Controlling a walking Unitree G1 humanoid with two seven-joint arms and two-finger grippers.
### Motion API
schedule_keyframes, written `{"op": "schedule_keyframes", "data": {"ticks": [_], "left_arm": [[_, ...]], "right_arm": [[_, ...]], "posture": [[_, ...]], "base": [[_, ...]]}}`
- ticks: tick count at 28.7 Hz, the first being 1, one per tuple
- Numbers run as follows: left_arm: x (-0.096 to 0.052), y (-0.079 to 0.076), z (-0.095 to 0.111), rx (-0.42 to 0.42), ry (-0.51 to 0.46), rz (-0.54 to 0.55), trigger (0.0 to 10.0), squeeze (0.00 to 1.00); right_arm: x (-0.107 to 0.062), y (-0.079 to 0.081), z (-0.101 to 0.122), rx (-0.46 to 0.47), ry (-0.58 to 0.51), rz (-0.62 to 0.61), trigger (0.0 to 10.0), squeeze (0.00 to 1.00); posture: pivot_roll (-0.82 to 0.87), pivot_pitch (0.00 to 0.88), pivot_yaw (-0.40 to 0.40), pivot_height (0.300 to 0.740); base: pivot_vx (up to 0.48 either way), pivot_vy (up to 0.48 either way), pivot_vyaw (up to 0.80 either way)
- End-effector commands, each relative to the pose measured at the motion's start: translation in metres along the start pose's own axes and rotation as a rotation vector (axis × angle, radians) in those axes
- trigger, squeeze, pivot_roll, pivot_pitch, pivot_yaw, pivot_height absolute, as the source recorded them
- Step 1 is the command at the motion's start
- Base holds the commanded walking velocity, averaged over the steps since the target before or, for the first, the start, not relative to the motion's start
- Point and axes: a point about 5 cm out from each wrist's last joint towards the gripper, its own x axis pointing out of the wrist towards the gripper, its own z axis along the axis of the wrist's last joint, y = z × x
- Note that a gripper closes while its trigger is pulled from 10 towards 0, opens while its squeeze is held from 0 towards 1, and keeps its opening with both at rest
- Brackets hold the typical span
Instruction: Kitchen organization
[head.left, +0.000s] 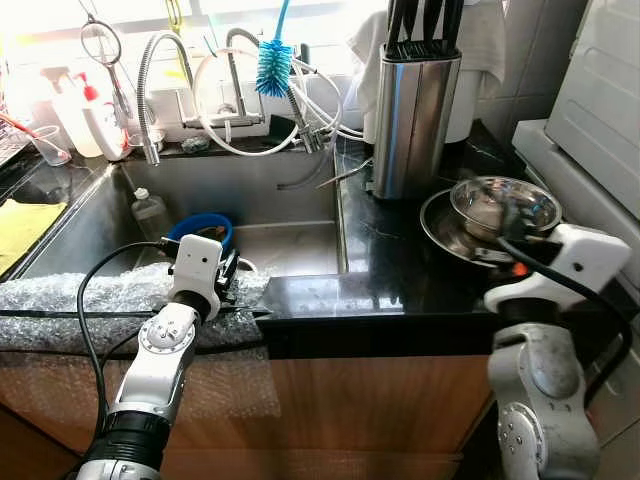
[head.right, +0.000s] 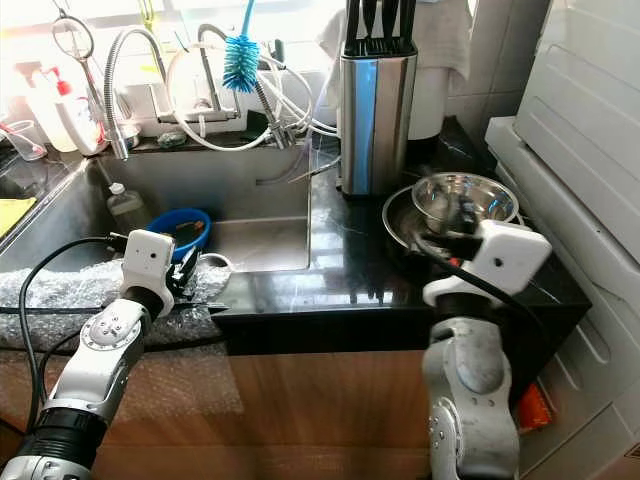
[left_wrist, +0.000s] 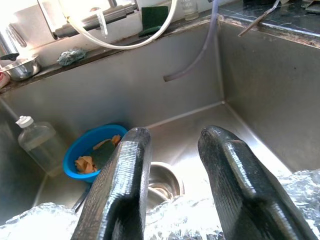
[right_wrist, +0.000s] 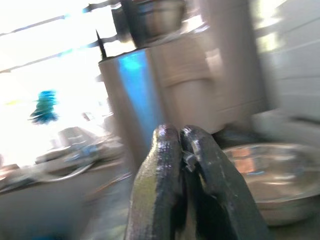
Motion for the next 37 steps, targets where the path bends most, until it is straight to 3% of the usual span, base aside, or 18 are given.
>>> {"op": "schedule_keyframes", "data": {"ticks": [1,6,13,21,24,26,31,37], "left_arm": [[0.002,-0.005,-0.004,-0.001,0.019,-0.019,10.0,0.0],[0.001,-0.006,-0.004,-0.006,0.016,-0.018,10.0,0.0],[0.002,-0.006,-0.002,-0.018,0.004,-0.005,10.0,0.0],[0.005,-0.006,0.004,-0.087,-0.023,0.019,10.0,0.0],[0.006,-0.005,0.005,-0.097,-0.029,0.025,10.0,0.0],[0.007,-0.006,0.008,-0.143,-0.041,0.03,10.0,0.0],[0.008,-0.005,0.014,-0.272,-0.064,0.042,10.0,0.0],[0.011,-0.007,0.023,-0.292,-0.098,0.022,10.0,0.0]], "right_arm": [[0.002,0.02,0.007,0.034,-0.003,0.142,10.0,0.0],[-0.006,0.036,-0.001,0.066,0.065,0.292,10.0,0.0],[0.003,0.03,0.003,0.204,0.064,0.27,10.0,0.0],[0.02,0.018,0.0,0.625,0.077,0.224,10.0,0.0],[0.021,0.018,-0.003,0.675,0.088,0.228,10.0,0.0],[0.02,0.016,-0.014,0.763,0.137,0.22,10.0,0.0],[0.01,0.019,-0.029,0.824,0.226,0.291,10.0,0.0],[0.008,0.023,-0.031,0.84,0.247,0.326,10.0,0.0]], "posture": [[-0.1,0.0,0.075,0.74],[-0.09,0.0,0.067,0.74],[-0.09,0.0,0.064,0.74],[-0.08,0.0,0.061,0.74],[-0.07,0.0,0.059,0.74],[-0.07,0.0,0.057,0.74],[-0.06,0.0,0.058,0.74],[-0.07,0.0,0.063,0.74]], "base": [[0.0,0.0,0.0],[0.0,0.0,0.0],[0.0,0.0,0.0],[0.0,0.0,0.0],[0.0,0.0,0.0],[0.0,0.0,0.0],[0.0,0.0,0.0],[0.0,0.0,0.0]]}}
